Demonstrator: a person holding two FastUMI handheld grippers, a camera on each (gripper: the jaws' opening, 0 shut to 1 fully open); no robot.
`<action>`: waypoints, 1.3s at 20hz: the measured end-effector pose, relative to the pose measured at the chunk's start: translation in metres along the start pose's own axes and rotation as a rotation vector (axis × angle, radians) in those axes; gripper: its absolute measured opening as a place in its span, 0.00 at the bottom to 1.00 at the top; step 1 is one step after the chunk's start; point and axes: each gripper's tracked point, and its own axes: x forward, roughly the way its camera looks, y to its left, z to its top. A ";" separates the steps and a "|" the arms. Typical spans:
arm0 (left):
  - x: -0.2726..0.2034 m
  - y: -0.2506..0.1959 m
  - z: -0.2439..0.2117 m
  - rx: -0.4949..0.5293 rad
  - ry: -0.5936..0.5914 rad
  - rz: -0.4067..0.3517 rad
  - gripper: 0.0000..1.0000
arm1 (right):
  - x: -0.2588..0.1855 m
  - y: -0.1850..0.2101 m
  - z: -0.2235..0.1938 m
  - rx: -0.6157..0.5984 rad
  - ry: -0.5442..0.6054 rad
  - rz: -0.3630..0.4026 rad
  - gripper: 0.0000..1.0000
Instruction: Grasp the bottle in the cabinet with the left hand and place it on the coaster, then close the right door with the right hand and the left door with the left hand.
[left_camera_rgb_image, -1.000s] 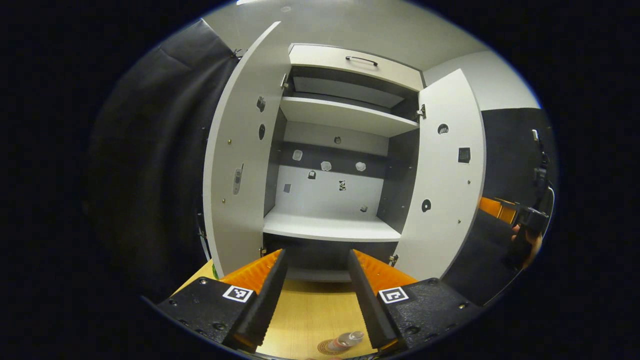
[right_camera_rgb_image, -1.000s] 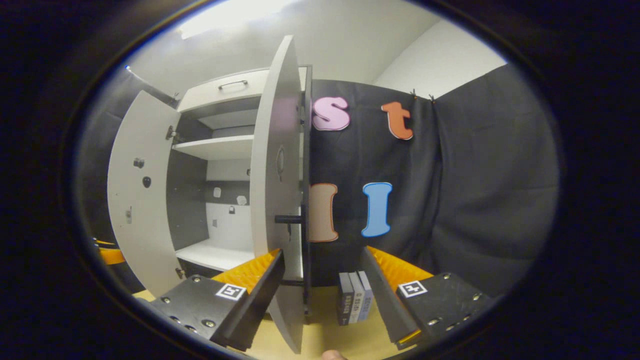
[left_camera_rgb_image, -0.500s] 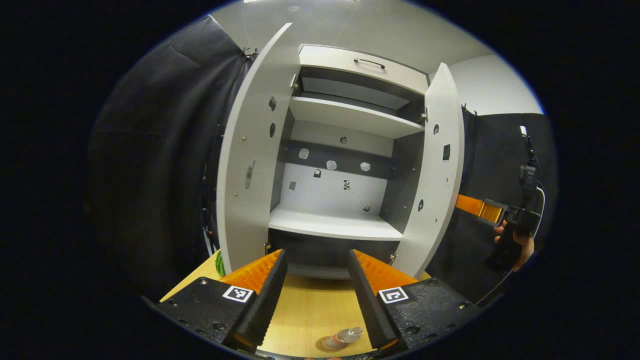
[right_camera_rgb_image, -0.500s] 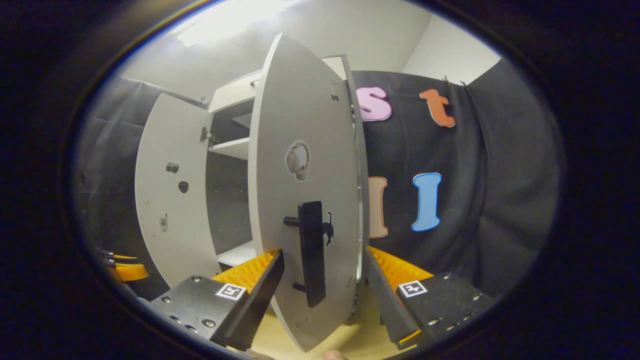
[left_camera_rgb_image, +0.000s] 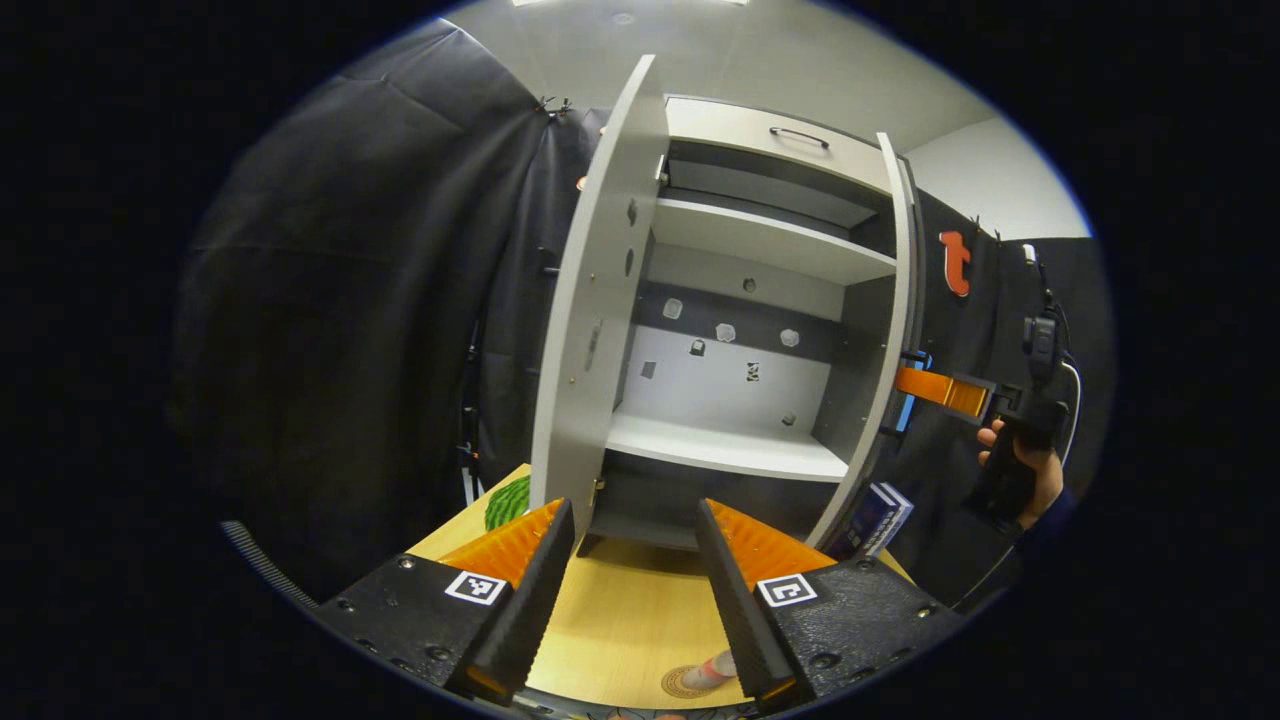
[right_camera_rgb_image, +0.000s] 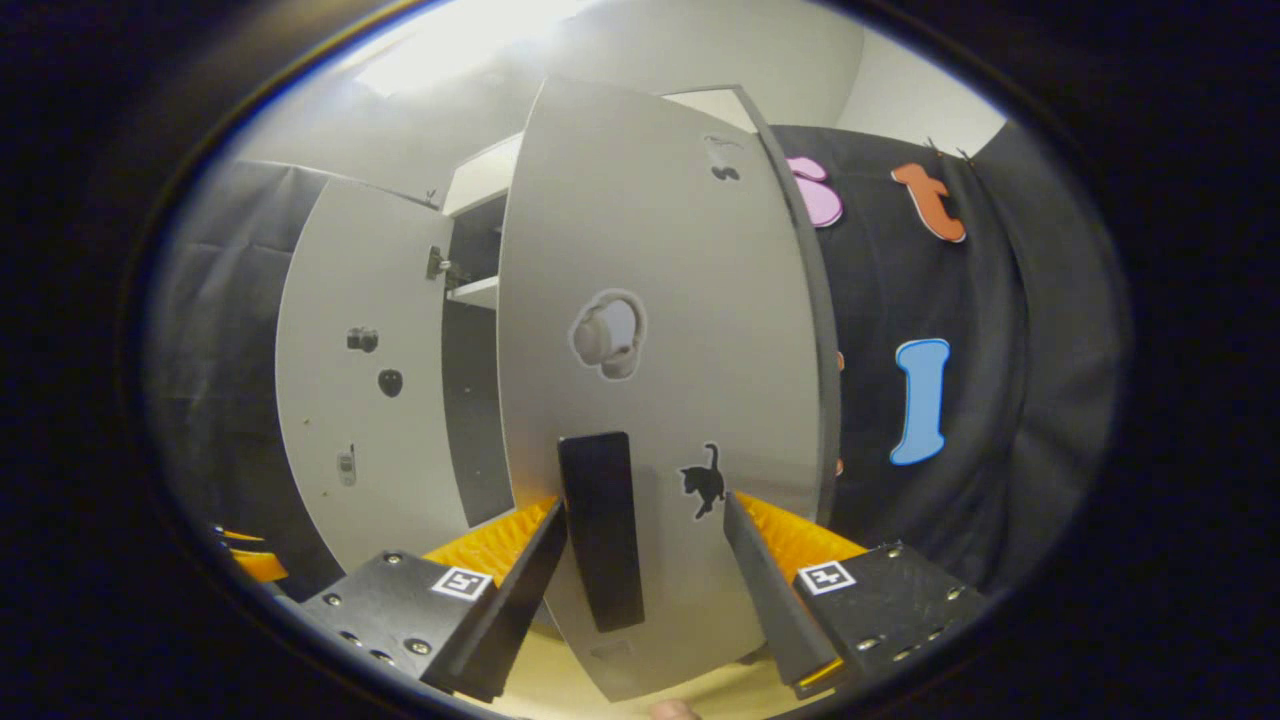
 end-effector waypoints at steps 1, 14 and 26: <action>0.000 0.003 0.001 -0.002 -0.002 0.011 0.77 | 0.008 0.005 0.000 -0.010 0.002 0.003 0.95; -0.003 0.043 0.005 -0.014 -0.013 0.096 0.77 | 0.083 0.032 -0.008 -0.026 0.044 -0.033 0.94; 0.002 0.083 0.009 -0.020 -0.009 0.159 0.77 | 0.123 0.029 -0.016 -0.054 0.031 -0.182 0.95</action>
